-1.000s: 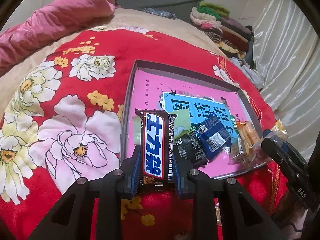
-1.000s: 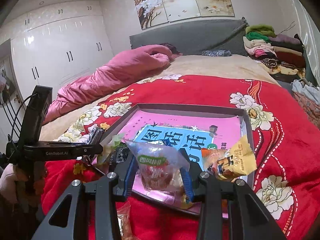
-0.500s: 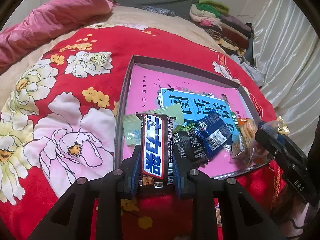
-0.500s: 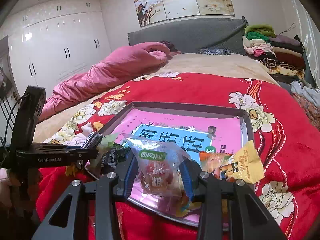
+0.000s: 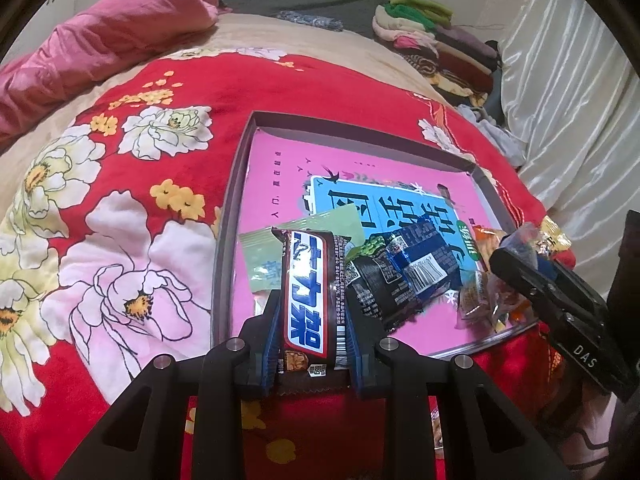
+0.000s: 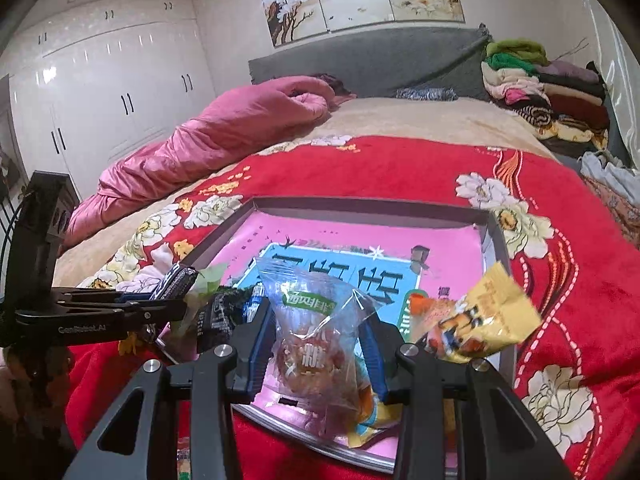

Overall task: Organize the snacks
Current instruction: 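Open the left gripper to drop the chocolate bar while the right gripper releases the cookie bag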

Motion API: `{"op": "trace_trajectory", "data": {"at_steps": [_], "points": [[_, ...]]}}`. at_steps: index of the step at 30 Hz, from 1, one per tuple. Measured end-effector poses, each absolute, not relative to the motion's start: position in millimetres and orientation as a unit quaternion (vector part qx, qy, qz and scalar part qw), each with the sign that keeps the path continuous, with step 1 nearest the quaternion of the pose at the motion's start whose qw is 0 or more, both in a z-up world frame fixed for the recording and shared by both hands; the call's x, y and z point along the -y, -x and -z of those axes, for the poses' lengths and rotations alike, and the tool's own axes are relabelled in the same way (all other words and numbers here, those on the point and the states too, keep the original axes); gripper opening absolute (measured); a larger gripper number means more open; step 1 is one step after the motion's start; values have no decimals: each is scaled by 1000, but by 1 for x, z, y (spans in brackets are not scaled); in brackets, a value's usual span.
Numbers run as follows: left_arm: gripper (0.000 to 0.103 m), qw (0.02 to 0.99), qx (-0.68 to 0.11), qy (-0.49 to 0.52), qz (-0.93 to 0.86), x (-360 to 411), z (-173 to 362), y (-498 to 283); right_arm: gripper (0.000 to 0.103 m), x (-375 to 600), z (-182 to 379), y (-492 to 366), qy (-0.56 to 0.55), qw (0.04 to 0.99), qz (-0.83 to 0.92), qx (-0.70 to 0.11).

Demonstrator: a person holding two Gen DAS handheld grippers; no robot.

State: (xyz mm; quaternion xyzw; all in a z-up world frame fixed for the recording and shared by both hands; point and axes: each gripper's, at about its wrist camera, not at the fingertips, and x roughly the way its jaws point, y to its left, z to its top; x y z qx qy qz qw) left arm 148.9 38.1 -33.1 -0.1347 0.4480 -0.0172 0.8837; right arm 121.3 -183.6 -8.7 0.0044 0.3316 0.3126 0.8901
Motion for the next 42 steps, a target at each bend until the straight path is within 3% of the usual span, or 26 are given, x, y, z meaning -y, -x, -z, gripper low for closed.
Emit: {"op": "trace_trajectory", "data": {"at_steps": [6,11,22,33,42], "points": [[29,883,-448,136,18,-38,33,-148,43,183,9,-121,-6,887,-317,-335],[32,882,-450,138,18,-38,33,-147,52,181,6,-118,-4,887,-322,-330],[51,884,-446,138,12,-40,28,-144,59,181,-2,-110,6,895,-322,-310],[60,887,-441,138,16,-39,22,-140,64,187,-11,-106,-1,902,-318,-291],[74,892,-432,133,18,-37,14,-136,70,186,-16,-99,4,904,-325,-279]]}}
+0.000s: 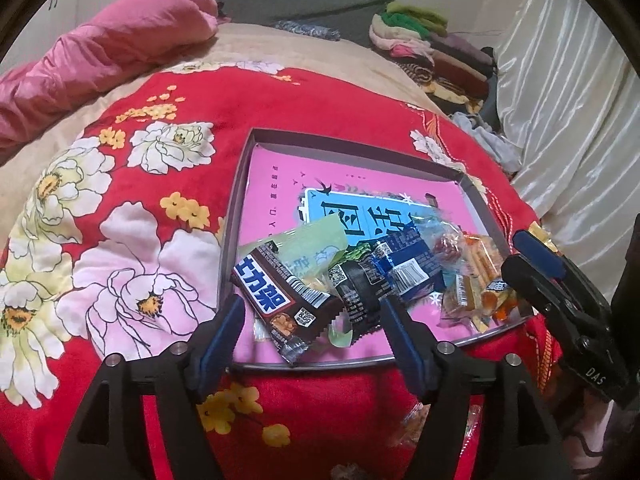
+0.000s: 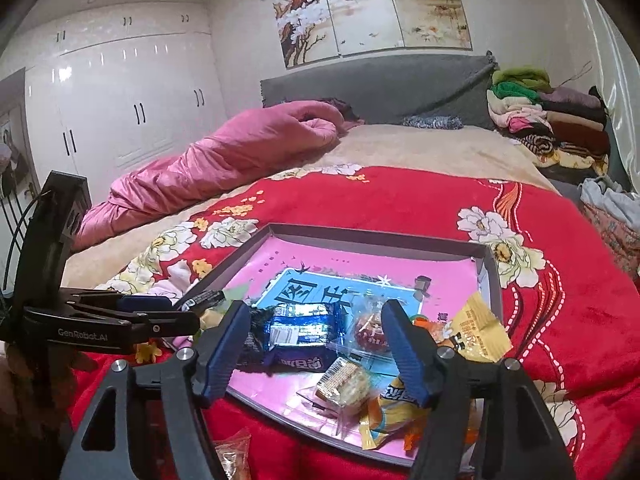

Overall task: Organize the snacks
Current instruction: 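Open the left gripper to drop the chocolate bar while the right gripper releases the cookie bag, then move both grippers back to the remaining snacks beside the tray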

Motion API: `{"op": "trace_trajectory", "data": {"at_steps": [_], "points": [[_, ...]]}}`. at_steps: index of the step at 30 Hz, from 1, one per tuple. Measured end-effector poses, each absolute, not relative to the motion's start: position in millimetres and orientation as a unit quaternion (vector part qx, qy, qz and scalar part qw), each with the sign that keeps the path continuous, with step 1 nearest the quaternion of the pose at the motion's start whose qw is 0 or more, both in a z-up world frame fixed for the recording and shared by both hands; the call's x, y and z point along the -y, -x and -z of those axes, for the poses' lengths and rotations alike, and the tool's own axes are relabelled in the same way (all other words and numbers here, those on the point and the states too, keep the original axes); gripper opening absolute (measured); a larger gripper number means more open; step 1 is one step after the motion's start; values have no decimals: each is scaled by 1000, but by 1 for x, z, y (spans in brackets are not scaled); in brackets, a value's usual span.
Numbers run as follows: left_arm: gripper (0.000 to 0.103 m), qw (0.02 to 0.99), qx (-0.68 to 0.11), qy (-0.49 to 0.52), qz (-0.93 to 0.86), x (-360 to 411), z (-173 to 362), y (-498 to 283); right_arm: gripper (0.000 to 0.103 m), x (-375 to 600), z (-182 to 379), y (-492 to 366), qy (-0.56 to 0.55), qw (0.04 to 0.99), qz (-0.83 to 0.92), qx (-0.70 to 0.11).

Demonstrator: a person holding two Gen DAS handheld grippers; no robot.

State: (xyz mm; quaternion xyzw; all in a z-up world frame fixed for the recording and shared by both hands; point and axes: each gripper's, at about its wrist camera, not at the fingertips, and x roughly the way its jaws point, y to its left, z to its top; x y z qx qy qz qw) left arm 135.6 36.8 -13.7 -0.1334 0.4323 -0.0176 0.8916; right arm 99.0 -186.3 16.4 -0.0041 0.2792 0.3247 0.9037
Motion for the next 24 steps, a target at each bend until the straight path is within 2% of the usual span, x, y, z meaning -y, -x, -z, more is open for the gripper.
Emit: {"op": "trace_trajectory", "data": {"at_steps": [13,24], "points": [[77,896,-425,126,20,-37,4,-124,75,182,-22,-84,23,902,-335,-272],[77,891,-436,122,32,-40,-1,-102,77,178,-18,-61,37,880,-364,-303]]}}
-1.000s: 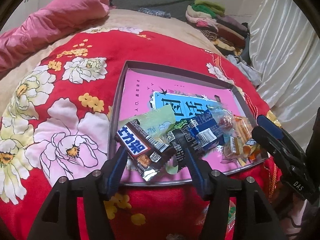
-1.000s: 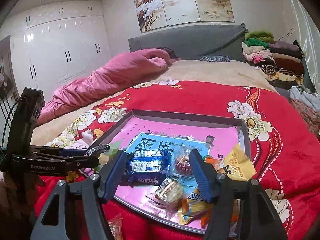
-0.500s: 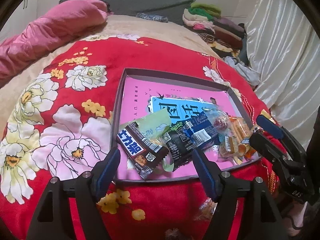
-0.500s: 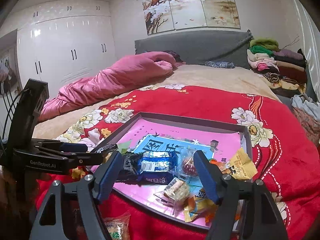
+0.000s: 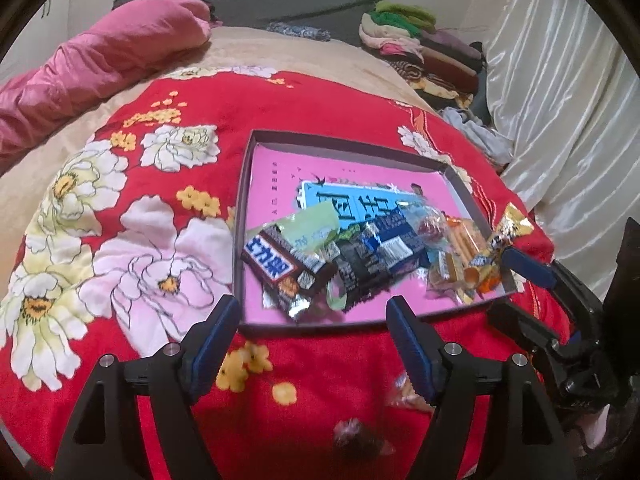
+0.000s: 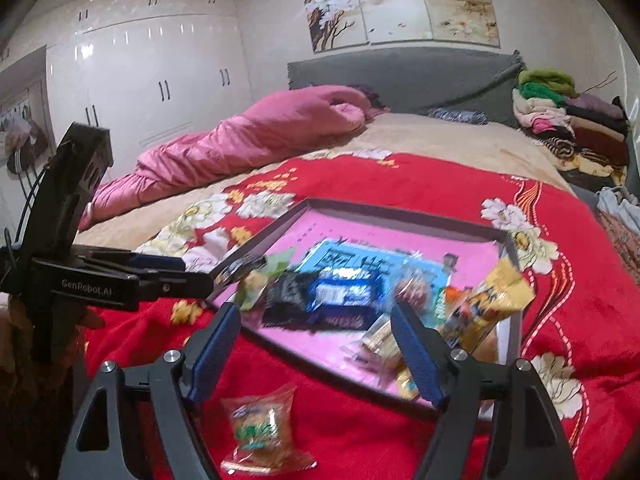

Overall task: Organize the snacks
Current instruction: 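Move both grippers back to the remaining snacks beside the tray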

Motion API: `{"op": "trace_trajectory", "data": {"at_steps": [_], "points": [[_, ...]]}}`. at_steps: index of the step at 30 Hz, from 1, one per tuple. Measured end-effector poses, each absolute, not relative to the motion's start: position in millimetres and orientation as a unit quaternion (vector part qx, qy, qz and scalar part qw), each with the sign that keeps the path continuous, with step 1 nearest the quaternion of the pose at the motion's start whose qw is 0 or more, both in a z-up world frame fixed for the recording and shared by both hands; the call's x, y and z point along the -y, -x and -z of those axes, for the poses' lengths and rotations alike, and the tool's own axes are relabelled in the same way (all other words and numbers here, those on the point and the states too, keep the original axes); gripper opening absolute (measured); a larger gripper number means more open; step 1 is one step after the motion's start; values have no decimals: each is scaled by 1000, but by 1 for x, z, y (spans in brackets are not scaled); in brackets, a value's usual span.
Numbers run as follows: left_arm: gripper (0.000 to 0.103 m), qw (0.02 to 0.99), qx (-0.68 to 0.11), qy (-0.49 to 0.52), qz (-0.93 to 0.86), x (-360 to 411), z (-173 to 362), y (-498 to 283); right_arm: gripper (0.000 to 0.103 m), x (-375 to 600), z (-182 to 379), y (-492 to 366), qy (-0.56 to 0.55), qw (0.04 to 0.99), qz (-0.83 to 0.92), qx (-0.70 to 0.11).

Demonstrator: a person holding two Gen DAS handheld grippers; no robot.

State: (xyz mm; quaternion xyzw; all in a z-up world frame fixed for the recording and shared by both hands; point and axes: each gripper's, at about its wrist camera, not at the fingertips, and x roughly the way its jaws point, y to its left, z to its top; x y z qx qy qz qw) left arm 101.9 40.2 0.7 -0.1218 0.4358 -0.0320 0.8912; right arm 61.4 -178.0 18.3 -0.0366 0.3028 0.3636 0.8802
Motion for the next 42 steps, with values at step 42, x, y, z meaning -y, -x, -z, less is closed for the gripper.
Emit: {"op": "trace_trajectory", "data": {"at_steps": [42], "points": [[60,837,-528,77,120,4,52,-50,77,152,31,-25,153,811,-384,-414]]}}
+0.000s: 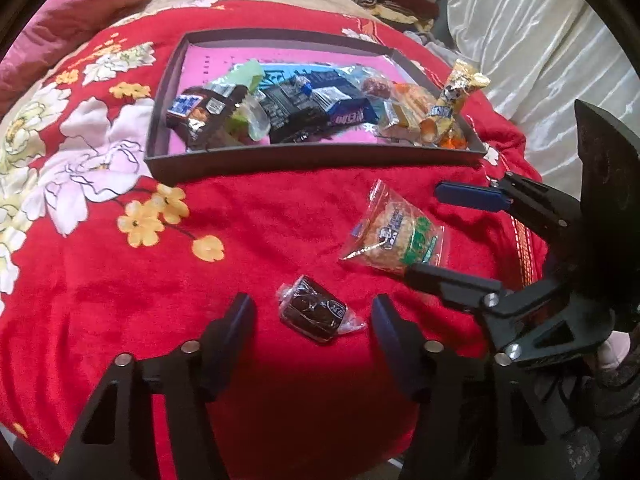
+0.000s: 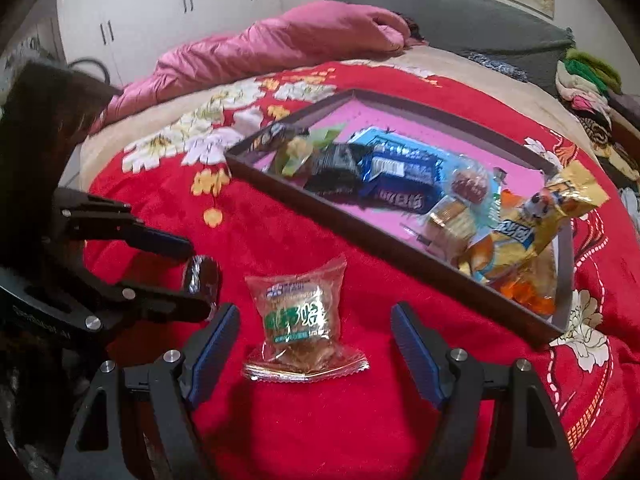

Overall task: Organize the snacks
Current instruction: 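Move both grippers back to the remaining snacks beside the tray, then grasp the dark wrapped candy with the left gripper while the right gripper grasps the green-labelled pastry bag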

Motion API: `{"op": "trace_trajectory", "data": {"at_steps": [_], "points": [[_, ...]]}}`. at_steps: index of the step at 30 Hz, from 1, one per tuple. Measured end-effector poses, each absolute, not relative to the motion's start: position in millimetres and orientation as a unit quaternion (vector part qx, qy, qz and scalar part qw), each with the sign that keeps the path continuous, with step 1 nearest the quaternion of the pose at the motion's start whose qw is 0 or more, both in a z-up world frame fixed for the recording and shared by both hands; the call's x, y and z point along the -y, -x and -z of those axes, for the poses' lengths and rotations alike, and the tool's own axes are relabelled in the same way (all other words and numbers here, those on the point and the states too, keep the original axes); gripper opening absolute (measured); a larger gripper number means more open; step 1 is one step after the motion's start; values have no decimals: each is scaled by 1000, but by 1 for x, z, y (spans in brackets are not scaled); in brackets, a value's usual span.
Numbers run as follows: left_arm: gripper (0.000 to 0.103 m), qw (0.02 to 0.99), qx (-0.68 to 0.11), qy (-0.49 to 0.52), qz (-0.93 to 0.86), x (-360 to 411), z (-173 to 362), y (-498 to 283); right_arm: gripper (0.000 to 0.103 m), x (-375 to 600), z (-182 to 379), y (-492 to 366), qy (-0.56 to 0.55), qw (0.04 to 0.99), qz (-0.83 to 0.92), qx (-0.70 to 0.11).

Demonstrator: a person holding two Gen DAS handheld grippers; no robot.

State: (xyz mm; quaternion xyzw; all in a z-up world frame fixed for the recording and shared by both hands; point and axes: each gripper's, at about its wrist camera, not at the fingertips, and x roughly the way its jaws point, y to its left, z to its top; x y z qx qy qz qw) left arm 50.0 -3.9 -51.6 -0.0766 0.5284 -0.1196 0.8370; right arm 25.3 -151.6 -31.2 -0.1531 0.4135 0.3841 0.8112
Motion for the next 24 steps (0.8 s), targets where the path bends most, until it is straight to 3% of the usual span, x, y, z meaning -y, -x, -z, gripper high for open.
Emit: {"op": "trace_trajectory", "data": {"at_steps": [10,14,24], "points": [[45,833,-530,94,128,5,62,-54,59,133,52,-25,207,792,-400,-412],[37,835,-529,90,124,4,64,-55,45,129,52,-26,209,791,-405,-408],[37,847,-504,107,130,-2,43,-55,44,163,11,-34,85,828,-421,-361]]}}
